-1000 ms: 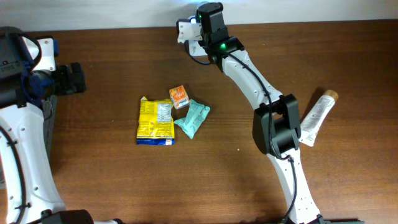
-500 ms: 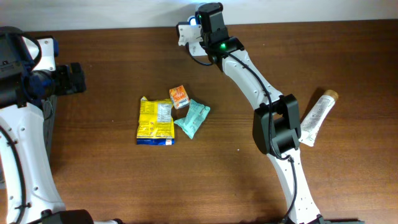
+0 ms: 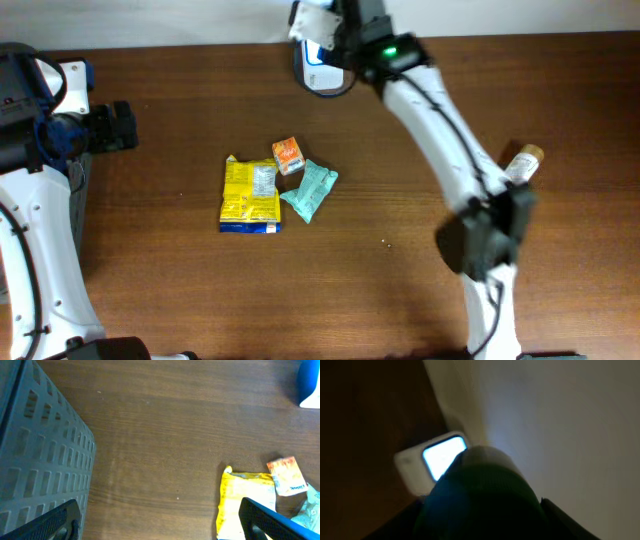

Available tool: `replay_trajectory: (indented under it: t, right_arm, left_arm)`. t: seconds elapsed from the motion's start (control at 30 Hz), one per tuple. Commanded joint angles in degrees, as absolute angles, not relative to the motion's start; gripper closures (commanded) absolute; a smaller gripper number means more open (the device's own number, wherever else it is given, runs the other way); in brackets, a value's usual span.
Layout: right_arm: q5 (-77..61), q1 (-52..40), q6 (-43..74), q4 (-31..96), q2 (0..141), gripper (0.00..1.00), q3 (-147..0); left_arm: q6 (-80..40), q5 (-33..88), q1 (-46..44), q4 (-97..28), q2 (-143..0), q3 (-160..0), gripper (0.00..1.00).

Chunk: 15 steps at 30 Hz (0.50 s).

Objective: Scan the item barcode
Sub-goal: 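Carry the jar right and set it down near the white tube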

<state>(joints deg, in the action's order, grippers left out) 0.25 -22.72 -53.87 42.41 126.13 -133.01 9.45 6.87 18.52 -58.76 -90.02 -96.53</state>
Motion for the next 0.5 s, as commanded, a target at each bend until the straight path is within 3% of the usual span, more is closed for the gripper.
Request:
replay_trajectory:
  t: [0.0, 0.13, 0.27, 0.47]
  right_arm:
    - [-8.6, -21.7, -45.9, 54.3, 114.6, 0.44, -134.1]
    - [-8.8, -20.2, -46.0, 69.4, 111.3, 0.53, -134.1]
    - [-8.8, -16.6, -45.9, 80.0, 112.4, 0.53, -134.0]
    - [-8.9, -5.8, -37.9, 78.2, 116.7, 0.50, -126.3]
  left_arm:
    - [10.4, 7.3, 18.8, -58.7, -90.4, -96.8, 0.01]
    - [10.4, 7.3, 18.8, -58.7, -90.4, -96.8, 0.01]
    - [10.4, 7.3, 18.8, -58.7, -90.4, -96.8, 0.01]
    - [10.4, 7.3, 18.8, -58.7, -90.4, -96.8, 0.01]
